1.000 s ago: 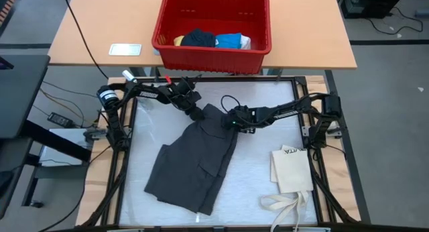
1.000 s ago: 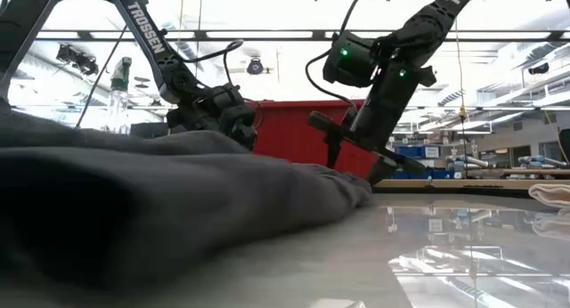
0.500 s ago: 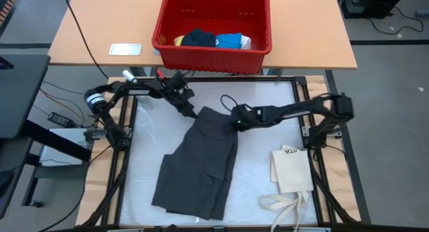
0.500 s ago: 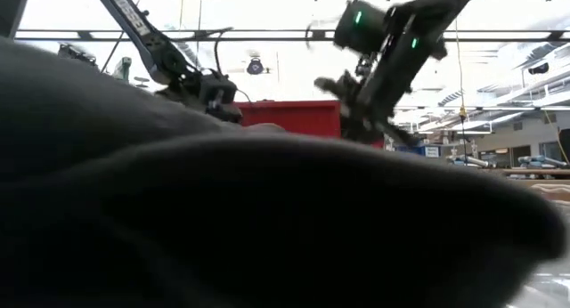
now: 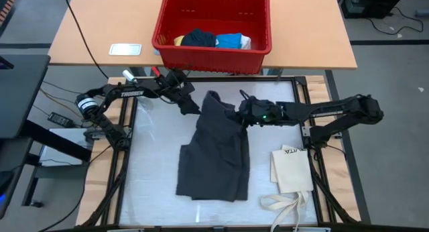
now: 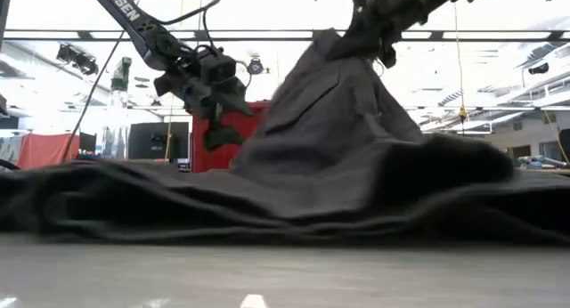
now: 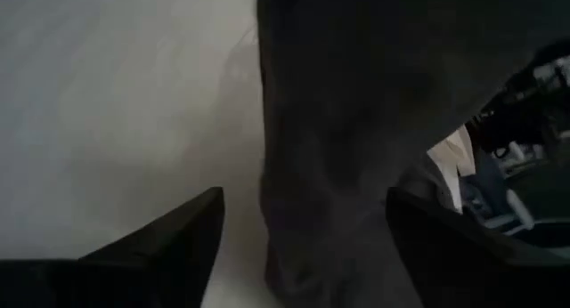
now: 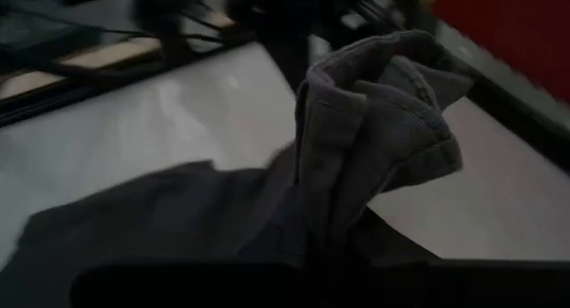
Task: Fold laundry
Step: Fold the dark blue shorts
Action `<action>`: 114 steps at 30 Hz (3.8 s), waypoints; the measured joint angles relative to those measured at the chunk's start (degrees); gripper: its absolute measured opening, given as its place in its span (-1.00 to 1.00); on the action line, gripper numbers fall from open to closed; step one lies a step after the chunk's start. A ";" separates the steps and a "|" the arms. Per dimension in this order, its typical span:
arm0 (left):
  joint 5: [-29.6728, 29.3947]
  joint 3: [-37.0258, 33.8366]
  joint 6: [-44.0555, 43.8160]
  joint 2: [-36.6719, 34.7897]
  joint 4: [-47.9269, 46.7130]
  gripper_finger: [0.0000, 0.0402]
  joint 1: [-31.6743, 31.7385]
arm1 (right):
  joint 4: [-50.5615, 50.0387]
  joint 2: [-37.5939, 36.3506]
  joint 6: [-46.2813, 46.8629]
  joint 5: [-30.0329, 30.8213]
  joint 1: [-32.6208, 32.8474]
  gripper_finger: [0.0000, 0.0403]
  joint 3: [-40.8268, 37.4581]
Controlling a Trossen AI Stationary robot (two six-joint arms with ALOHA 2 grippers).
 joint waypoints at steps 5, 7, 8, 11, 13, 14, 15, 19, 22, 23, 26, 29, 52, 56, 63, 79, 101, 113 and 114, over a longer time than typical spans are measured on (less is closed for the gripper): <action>0.18 0.02 0.73 -0.02 8.89 0.74 -2.31 | 0.43 -3.53 -2.40 -1.50 0.34 -0.87 0.02; 0.70 0.02 1.24 -0.08 12.99 0.75 -3.30 | 0.22 -4.43 -2.68 -1.57 0.57 -0.87 0.02; 1.56 0.02 1.63 -0.13 15.05 0.75 -3.84 | 0.15 -4.82 -2.70 -1.55 0.68 -0.87 0.02; 4.87 0.02 1.16 -0.43 21.21 0.64 -5.79 | -0.08 -5.86 -2.62 -1.27 1.12 -0.87 0.02; 5.99 0.00 0.38 -1.03 23.65 0.47 -6.98 | -0.86 -6.27 -2.59 -1.17 1.46 -0.87 0.11; 6.03 0.00 -0.25 -1.30 24.64 0.35 -7.54 | -1.27 -6.30 -2.57 -0.93 1.64 -0.87 0.11; 6.07 0.00 -0.73 -1.60 25.21 0.21 -7.99 | -1.60 -6.30 -2.55 -0.54 1.78 -0.87 0.11; 6.16 0.00 -2.77 -3.81 24.92 -0.51 -8.03 | -3.35 -6.74 -2.80 7.51 2.14 -0.87 0.11; 5.87 0.88 -5.01 -6.77 26.36 -0.87 -5.92 | -2.55 -7.49 -8.50 14.93 1.40 -0.84 0.13; 5.66 2.00 -5.46 -7.76 26.29 -0.87 -5.01 | -1.06 -7.88 -11.89 16.18 0.90 -0.82 0.14; 5.48 8.02 -5.94 -10.51 25.69 -0.84 -3.12 | 7.87 -9.24 -21.40 18.52 -0.67 -0.81 0.25; 5.26 16.88 -4.16 -12.97 19.83 -0.83 -2.80 | 17.28 -9.82 -30.04 20.85 -0.74 -0.87 2.16; -25.22 7.81 -10.17 -13.00 -23.66 -0.82 -42.30 | 2.83 11.15 14.18 8.37 22.85 -0.87 2.32; -24.73 -2.49 -24.41 -13.00 -10.31 -0.82 -46.10 | 10.30 17.55 23.14 6.02 24.97 -0.87 1.18; -24.31 -0.84 -23.90 -13.03 -12.74 -0.82 -40.77 | 6.64 17.49 25.86 9.03 21.10 -0.87 1.18; -40.58 6.48 -1.36 -9.73 -15.58 -0.82 -11.56 | 3.30 13.61 17.26 6.67 -6.49 -0.87 1.29; -42.53 6.36 -4.20 0.51 -12.95 -0.60 1.60 | -4.47 13.81 23.06 2.35 -14.74 0.06 1.05; -40.10 6.38 -4.89 -10.97 -12.36 0.17 1.97 | -8.39 13.81 30.04 -3.21 -11.75 0.00 1.11; -37.45 6.38 -4.98 -11.08 -10.90 0.17 1.44 | -8.83 13.81 30.47 -3.99 -11.71 0.00 1.11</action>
